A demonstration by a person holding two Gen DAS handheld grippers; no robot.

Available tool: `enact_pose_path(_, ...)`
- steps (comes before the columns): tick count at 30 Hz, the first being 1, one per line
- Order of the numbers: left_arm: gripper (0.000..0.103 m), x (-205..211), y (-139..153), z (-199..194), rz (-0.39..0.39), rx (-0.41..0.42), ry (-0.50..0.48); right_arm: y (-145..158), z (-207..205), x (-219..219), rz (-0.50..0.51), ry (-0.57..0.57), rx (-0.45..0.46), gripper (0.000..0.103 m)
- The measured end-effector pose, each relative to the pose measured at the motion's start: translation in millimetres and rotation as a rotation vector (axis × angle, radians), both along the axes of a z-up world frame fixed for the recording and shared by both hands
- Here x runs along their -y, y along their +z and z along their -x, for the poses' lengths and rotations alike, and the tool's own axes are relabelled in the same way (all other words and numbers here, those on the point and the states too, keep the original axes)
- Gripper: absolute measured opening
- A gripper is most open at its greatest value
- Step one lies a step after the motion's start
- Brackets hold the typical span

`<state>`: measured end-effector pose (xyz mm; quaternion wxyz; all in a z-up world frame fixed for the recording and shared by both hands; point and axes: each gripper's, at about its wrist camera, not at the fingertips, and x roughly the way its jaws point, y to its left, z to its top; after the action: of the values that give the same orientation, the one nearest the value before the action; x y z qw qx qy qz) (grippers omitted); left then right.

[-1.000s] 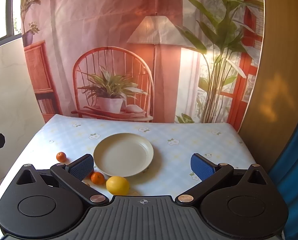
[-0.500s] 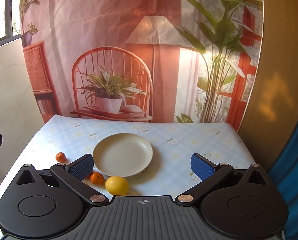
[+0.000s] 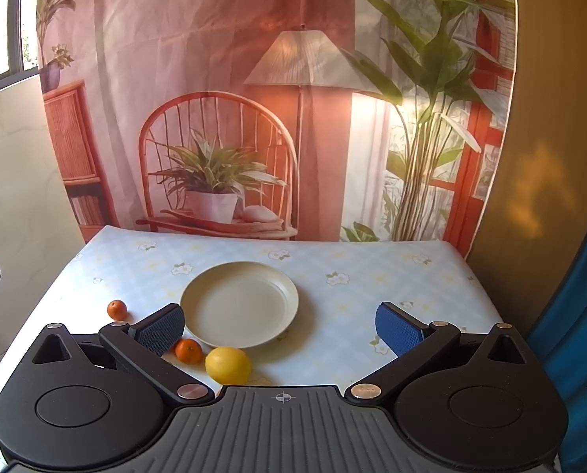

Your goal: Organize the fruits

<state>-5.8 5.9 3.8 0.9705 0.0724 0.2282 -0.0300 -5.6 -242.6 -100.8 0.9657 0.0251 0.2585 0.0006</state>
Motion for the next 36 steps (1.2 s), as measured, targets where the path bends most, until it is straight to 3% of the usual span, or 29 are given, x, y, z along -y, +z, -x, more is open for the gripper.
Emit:
enact_pose_path(26,0.103,-2,5,1,0.025,0.008,0.014,1,-1,1,0.008,-0.004,0.002,0.103)
enact_pose_path(36,0.103,-6,0,-8,0.005,0.039,0.063,1,-13,6,-0.026,0.017,0.025,0.103)
